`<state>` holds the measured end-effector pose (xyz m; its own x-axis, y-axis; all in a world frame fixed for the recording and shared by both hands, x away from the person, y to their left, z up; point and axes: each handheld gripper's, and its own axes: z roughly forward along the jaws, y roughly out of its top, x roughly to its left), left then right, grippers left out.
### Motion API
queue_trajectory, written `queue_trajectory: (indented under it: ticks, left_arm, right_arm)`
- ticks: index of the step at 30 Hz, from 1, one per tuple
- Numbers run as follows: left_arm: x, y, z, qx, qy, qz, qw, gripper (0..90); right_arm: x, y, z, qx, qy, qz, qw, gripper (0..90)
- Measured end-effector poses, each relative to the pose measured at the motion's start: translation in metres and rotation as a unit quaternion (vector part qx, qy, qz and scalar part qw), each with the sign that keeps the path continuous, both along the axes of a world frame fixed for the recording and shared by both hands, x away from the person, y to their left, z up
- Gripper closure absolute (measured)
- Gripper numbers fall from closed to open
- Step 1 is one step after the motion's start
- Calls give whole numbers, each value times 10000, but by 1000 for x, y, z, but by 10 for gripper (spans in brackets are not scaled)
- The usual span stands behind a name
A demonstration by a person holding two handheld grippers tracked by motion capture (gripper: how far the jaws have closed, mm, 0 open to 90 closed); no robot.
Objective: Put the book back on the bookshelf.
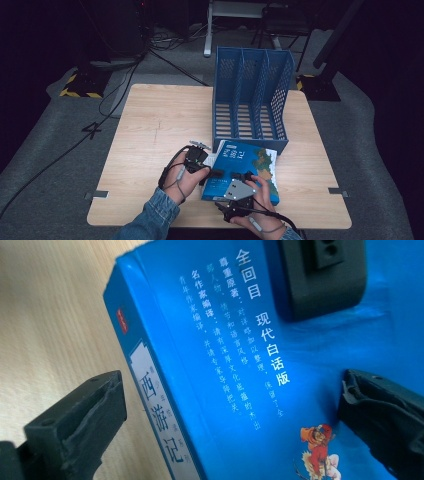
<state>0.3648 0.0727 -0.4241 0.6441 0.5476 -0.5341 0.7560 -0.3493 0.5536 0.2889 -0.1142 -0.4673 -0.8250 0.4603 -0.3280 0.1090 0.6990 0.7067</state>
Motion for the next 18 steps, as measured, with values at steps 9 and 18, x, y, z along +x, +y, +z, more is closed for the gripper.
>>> queue_trajectory:
  ticks: [9, 18]
  left_arm:
    - [1, 4, -6, -174, 242, 125, 9995, 838]
    - [-8, 9, -15, -47, 89, 186, 9998, 815]
  right_arm:
    - [-6, 11, -12, -687, -737, -48, 9949, 0]
    - [-5, 12, -21, -806, -971, 127, 9919, 2]
